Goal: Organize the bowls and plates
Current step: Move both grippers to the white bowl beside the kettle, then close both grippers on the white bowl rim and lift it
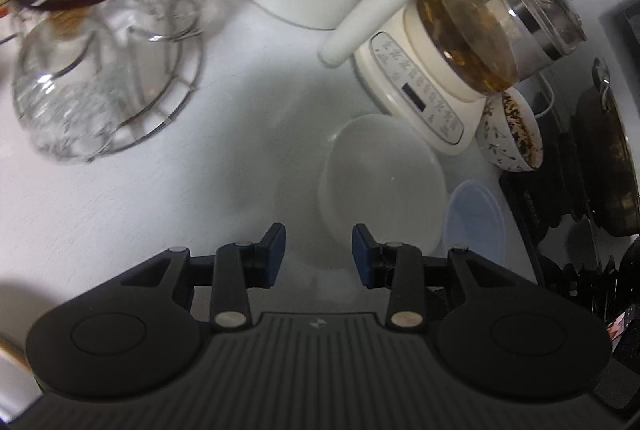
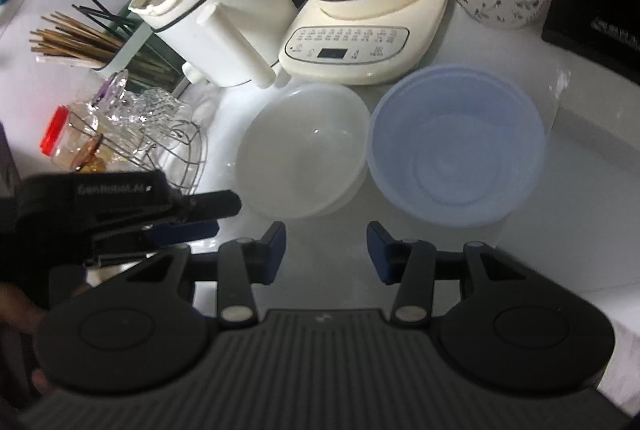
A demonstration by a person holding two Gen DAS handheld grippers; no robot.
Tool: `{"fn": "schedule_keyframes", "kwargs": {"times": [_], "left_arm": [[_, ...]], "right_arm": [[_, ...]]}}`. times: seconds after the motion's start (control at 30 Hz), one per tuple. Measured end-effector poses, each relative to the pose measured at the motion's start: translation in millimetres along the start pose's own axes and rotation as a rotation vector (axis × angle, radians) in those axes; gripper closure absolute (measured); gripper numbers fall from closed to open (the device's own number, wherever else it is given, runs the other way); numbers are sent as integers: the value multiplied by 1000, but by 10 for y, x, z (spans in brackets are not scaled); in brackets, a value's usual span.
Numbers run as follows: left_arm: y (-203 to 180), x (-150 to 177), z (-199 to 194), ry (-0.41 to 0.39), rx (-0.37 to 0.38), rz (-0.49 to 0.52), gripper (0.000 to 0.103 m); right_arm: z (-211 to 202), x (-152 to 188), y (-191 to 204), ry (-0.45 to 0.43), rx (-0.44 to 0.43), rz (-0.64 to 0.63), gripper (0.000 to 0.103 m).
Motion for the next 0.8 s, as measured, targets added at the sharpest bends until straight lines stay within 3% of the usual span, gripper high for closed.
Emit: {"fn": "schedule_keyframes", "kwargs": {"times": [0.3, 0.57, 0.8], "left_arm": [[-10, -142, 270, 18, 35, -29, 63], [81, -137, 397, 21, 60, -82, 91], [68, -114, 312, 14, 41, -46, 96]], "right_arm": [[99, -69, -18, 7, 22, -1, 55], [144, -128, 8, -1, 36, -12, 55], [134, -120, -23, 13, 48, 0, 55]]}}
Point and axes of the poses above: each gripper's, at about its wrist camera, not at the fingertips, and z roughly the way its jaws point, y to its left, x to its underside, the point moved 6 cm from there along z, roughly the way its jaws point, and after that the axes turned 5 degrees about x, right-handed, at the moved point
